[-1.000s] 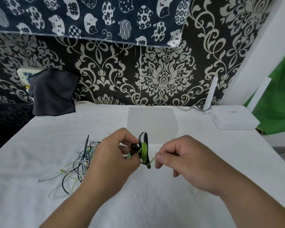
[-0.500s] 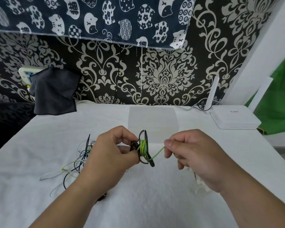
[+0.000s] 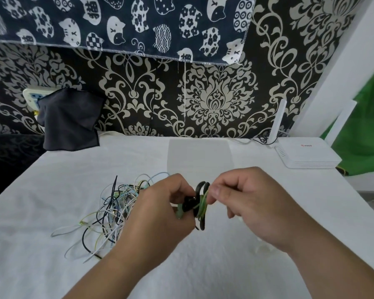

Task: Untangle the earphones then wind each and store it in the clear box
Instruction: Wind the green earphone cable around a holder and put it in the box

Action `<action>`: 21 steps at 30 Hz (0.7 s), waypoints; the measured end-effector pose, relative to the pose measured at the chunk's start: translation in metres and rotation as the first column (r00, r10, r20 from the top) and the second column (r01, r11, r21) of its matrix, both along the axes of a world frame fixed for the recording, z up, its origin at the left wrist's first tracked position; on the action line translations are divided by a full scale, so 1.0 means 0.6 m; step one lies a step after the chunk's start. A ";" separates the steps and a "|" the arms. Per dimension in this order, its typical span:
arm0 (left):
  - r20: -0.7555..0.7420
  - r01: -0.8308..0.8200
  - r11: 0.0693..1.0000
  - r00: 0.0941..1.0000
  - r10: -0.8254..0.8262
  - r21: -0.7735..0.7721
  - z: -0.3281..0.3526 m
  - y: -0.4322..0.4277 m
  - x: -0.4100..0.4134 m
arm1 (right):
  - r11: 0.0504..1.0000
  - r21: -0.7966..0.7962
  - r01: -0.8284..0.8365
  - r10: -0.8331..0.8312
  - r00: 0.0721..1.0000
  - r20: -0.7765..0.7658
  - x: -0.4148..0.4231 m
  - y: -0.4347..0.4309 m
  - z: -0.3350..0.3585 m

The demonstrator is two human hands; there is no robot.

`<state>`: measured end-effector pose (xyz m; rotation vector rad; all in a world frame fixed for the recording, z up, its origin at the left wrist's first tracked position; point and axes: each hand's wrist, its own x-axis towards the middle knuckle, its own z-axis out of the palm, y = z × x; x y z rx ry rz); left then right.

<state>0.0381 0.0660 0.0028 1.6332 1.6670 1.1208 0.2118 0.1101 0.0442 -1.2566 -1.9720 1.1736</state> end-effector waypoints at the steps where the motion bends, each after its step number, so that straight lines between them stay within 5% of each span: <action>1: 0.002 0.018 1.000 1.000 -0.018 -0.008 0.002 -0.001 0.000 | 0.998 0.045 0.052 -0.052 0.999 0.014 0.004 0.004 -0.001; 6: 0.019 0.090 0.995 0.996 -0.089 -0.040 0.005 -0.006 0.005 | 0.976 0.087 0.199 -0.199 0.980 -0.017 0.010 0.010 -0.006; 15: 0.007 -0.016 1.000 1.000 0.016 -0.004 0.001 -0.002 -0.004 | 0.975 -0.118 0.187 -0.207 0.961 -0.184 0.007 0.010 -0.009; 21: 0.093 0.051 0.996 0.994 -0.058 0.074 0.011 -0.003 -0.002 | 0.961 -0.200 0.193 -0.208 0.977 -0.056 0.001 0.015 -0.034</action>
